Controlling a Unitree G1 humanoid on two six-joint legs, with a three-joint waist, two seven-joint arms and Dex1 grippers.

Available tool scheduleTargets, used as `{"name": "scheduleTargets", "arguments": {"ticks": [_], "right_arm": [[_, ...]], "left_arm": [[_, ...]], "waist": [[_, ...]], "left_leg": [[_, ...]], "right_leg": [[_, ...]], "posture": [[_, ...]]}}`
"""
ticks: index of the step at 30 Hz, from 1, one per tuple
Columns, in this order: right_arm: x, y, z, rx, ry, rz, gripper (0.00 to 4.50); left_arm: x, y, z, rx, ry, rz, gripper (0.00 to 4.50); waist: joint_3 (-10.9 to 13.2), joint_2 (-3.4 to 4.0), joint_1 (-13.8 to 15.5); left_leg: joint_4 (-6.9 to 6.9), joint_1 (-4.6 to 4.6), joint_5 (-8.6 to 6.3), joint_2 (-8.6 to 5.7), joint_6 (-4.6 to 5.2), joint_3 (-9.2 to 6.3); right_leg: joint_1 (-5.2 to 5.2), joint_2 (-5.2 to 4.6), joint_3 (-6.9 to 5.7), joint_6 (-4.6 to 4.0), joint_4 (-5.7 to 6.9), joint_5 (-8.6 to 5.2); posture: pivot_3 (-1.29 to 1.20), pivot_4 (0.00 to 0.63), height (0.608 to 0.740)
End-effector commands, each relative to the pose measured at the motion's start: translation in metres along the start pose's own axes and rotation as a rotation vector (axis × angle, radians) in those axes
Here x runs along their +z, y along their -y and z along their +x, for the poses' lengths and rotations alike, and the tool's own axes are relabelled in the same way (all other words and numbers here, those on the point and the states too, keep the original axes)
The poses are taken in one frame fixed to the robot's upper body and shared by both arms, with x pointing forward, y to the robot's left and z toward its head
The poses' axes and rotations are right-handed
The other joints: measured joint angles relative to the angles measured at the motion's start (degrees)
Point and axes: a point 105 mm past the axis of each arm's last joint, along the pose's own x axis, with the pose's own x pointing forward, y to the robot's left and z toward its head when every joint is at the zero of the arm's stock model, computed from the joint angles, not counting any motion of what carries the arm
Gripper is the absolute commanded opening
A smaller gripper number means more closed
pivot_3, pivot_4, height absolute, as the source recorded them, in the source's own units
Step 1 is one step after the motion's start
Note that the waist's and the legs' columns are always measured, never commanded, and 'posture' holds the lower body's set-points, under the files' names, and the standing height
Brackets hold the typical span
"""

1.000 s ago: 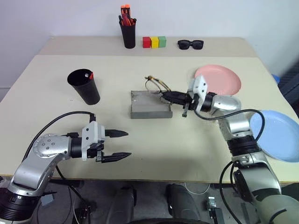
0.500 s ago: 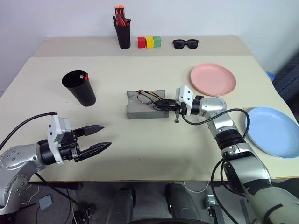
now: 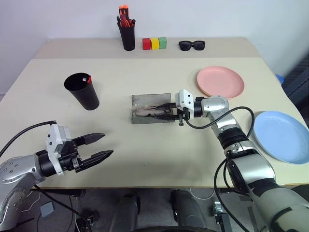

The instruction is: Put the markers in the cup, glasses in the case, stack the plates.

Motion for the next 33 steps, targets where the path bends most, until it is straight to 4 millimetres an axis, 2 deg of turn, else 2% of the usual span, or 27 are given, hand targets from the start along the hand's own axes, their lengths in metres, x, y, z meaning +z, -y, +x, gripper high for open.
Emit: {"name": "scheduleTargets", "arguments": {"ticks": [1, 2, 3, 7, 9, 14, 20, 23, 29, 33], "right_arm": [[0.01, 0.009, -0.001, -0.019, 0.01, -0.045, 3.52], [0.01, 0.01, -0.001, -0.031, 0.013, -0.048, 4.12], [0.01, 0.011, -0.002, -0.045, 0.018, -0.041, 4.44], [0.014, 0.018, -0.008, -0.104, 0.054, -0.006, 4.44], [0.017, 0.02, -0.018, -0.143, 0.077, 0.009, 4.44], [0.01, 0.017, -0.043, -0.221, 0.064, 0.037, 4.44], [0.013, 0.015, -0.059, -0.299, 0.063, 0.058, 4.44], [0.008, 0.009, -0.058, -0.31, 0.053, 0.054, 4.44], [0.014, 0.002, -0.048, -0.258, 0.08, 0.084, 4.44], [0.012, -0.017, -0.036, -0.105, 0.067, 0.134, 4.44]], "left_arm": [[0.011, 0.002, -0.001, 0.011, 0.03, 0.048, 3.36], [0.011, 0.002, -0.001, 0.013, 0.03, 0.049, 3.36], [0.011, 0.002, 0.0, 0.015, 0.031, 0.051, 3.36], [0.019, -0.001, 0.004, 0.045, 0.071, 0.048, 3.36], [0.024, -0.005, 0.006, 0.064, 0.101, 0.041, 3.36], [0.027, -0.013, 0.013, 0.079, 0.118, 0.034, 3.36], [0.035, -0.022, 0.021, 0.093, 0.144, 0.045, 3.36], [0.034, -0.021, 0.025, 0.078, 0.143, 0.042, 3.36], [0.033, -0.02, 0.027, 0.07, 0.141, 0.039, 3.36], [0.033, -0.018, 0.027, 0.068, 0.138, 0.04, 3.36]], "waist": [[0.0, 0.0, 0.0], [0.0, 0.0, 0.0], [0.0, 0.0, 0.0], [0.0, 0.01, 0.0], [0.0, 0.01, 0.1], [0.0, 0.0, 0.2], [0.0, 0.06, -0.2], [0.0, 0.06, 0.0], [0.0, 0.06, 0.0], [0.0, 0.06, 0.1]], "left_leg": [[0.0, 0.0, 0.0, 0.0, 0.0, 0.0], [0.0, 0.0, 0.0, 0.0, 0.0, 0.0], [0.0, 0.0, 0.0, 0.0, 0.0, 0.0], [0.0, 0.0, 0.0, 0.0, 0.0, 0.0], [0.01, 0.0, 0.0, 0.0, 0.0, 0.0], [0.02, -0.01, 0.0, -0.01, 0.0, -0.01], [0.01, -0.01, 0.0, 0.0, 0.0, -0.01], [0.01, -0.01, 0.0, 0.0, 0.0, 0.0], [0.02, -0.02, 0.0, 0.0, 0.0, 0.0], [0.02, -0.02, 0.0, 0.01, 0.0, 0.0]], "right_leg": [[0.0, 0.0, 0.0, 0.0, 0.0, 0.0], [0.0, 0.0, 0.0, 0.0, 0.0, 0.0], [0.0, 0.0, 0.0, 0.0, 0.0, 0.0], [0.0, 0.0, 0.0, 0.0, 0.0, 0.0], [0.01, 0.0, 0.0, 0.0, 0.0, 0.0], [0.04, 0.0, 0.0, 0.01, -0.03, 0.01], [-0.03, 0.02, 0.01, -0.01, 0.03, 0.02], [-0.02, 0.02, 0.01, 0.0, 0.01, 0.02], [-0.02, 0.02, 0.02, 0.0, 0.01, 0.02], [-0.01, 0.02, 0.02, 0.0, -0.01, 0.02]], "posture": [[0.0, 0.15, 0.74], [0.0, 0.15, 0.74], [0.0, 0.15, 0.74], [0.0, 0.15, 0.74], [0.0, 0.15, 0.74], [0.0, 0.15, 0.74], [0.0, 0.15, 0.74], [0.0, 0.15, 0.74], [0.0, 0.15, 0.74], [0.0, 0.15, 0.74]]}}
